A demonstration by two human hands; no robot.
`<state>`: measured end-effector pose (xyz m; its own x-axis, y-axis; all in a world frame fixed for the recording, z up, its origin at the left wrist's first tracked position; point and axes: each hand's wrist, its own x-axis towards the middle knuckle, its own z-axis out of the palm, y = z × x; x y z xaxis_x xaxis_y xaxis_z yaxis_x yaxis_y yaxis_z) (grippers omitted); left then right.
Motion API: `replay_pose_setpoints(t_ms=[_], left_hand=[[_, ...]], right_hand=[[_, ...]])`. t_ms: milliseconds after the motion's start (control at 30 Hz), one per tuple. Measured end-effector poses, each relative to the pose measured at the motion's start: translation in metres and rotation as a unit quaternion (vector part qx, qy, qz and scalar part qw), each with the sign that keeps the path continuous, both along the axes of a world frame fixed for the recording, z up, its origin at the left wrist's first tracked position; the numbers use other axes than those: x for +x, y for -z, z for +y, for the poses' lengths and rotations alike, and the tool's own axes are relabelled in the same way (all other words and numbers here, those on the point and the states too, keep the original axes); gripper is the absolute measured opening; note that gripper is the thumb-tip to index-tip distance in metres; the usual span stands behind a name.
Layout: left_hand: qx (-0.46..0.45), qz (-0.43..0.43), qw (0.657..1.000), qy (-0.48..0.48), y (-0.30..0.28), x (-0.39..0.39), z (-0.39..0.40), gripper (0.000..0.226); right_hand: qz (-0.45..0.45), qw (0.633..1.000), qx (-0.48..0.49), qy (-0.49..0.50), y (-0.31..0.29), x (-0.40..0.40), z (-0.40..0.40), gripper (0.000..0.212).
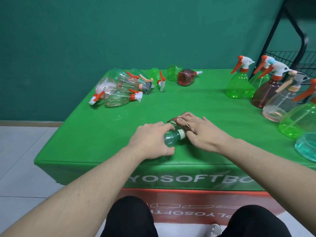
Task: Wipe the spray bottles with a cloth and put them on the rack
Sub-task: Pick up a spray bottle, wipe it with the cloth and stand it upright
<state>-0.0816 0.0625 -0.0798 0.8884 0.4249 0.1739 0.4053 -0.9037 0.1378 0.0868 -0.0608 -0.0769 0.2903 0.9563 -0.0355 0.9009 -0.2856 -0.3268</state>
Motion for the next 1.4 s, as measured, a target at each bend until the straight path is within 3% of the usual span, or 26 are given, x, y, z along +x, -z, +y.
replay_pose_setpoints(t_ms=[367, 500, 633, 800, 1067, 1233, 1400], left_hand=[[0.009, 0.002, 1.0, 0.011, -0.001, 0.001, -0.002, 0.064], [-0.005, -0.001, 1.0, 0.016, -0.002, -0.002, 0.0, 0.064], [-0.017, 0.003, 0.999, 0.041, -0.003, -0.006, 0.002, 0.065], [0.004, -0.005, 0.998, 0.065, 0.0, -0.009, 0.002, 0.065], [0.015, -0.01, 0.998, 0.064, 0.002, -0.009, 0.001, 0.064], [-0.027, -0.012, 0.999, 0.043, 0.0, -0.012, 0.006, 0.063], [-0.07, 0.004, 0.997, 0.034, -0.006, -0.012, 0.006, 0.063]], right_hand=[[0.006, 1.0, -0.025, -0.018, 0.002, 0.013, 0.019, 0.089], [-0.019, 0.998, -0.043, -0.049, -0.01, 0.016, -0.004, 0.077], [-0.042, 0.994, -0.057, -0.079, -0.019, 0.017, -0.021, 0.088], [-0.062, 0.989, -0.089, -0.095, -0.021, 0.009, -0.011, 0.077], [-0.017, 0.993, -0.101, -0.067, -0.017, 0.0, 0.026, 0.075], [-0.007, 0.996, -0.059, -0.072, -0.023, 0.006, 0.012, 0.092], [0.032, 0.999, -0.014, -0.032, -0.037, 0.009, -0.016, 0.067]])
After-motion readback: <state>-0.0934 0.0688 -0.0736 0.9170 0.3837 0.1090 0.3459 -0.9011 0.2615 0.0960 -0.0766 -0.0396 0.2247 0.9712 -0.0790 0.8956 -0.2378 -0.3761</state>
